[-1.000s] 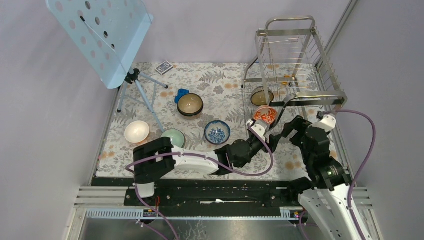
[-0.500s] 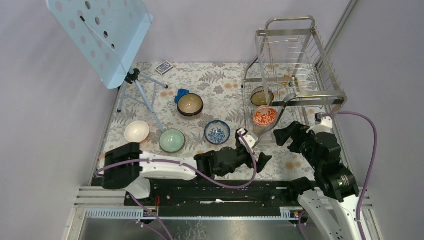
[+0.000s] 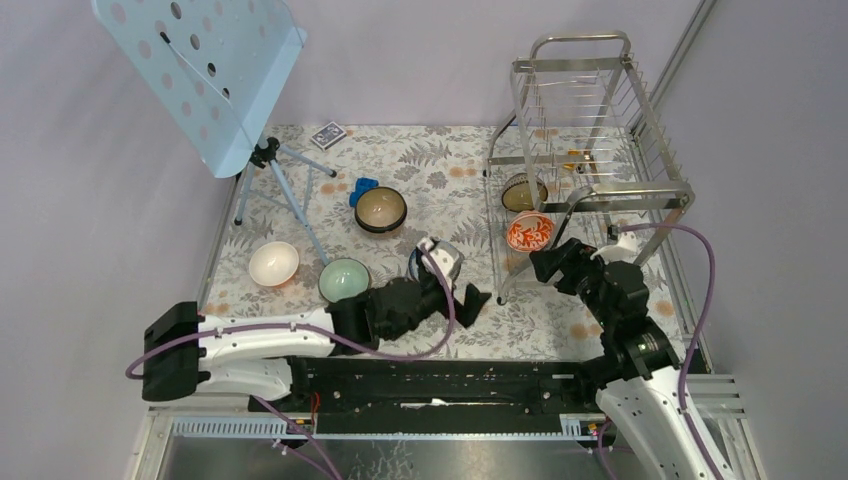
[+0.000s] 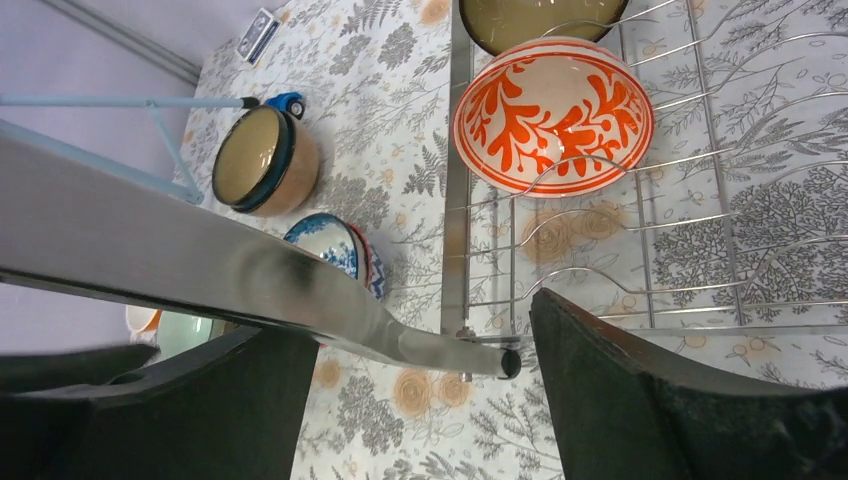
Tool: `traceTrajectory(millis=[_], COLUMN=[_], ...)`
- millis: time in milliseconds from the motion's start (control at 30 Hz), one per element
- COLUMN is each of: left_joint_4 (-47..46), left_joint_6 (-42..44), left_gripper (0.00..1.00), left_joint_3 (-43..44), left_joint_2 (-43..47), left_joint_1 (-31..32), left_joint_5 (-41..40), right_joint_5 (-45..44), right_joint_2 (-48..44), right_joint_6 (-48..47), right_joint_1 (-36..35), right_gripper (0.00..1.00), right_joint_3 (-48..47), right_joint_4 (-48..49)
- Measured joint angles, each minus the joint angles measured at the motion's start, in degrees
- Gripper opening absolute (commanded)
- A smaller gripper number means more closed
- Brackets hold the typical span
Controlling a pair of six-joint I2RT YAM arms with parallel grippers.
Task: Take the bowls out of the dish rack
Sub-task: Adjust the dish rack at the center of the board.
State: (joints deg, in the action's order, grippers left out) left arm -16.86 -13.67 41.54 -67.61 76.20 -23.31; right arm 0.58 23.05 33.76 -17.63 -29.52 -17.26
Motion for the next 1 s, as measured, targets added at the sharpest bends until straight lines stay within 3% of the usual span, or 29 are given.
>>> traceTrajectory(millis=[267, 467, 700, 1000], left_joint_4=[-3.43, -11.82, -23.43, -27.06], left_joint_6=[-2.36, -2.64, -3.37, -0.92], left_gripper=[0.99, 0.99, 0.99, 0.99], left_joint_3=[1.16, 9.79, 26.16, 51.36], left_joint_2=[-3.15, -17.07, -39.91, -63.43], left_joint_1=[-19.5, -27.43, -35.93, -43.5], left_joint_5=[8.0, 16.68, 27.12, 33.53], right_joint_5=[-8.24, -15.45, -21.75, -23.69], right_joint_2=[1.31, 0.24, -1.03, -1.46], right_joint_6=[1.31, 2.62, 4.39, 6.67], right_joint_1=[-0.87, -0.87, -0.87, -0.87], right_gripper=[0.67, 0.59, 0.53, 0.5], right_joint_3=[2.05, 2.05, 1.66, 1.4], right_joint_4=[4.28, 3.37, 1.2, 0.11])
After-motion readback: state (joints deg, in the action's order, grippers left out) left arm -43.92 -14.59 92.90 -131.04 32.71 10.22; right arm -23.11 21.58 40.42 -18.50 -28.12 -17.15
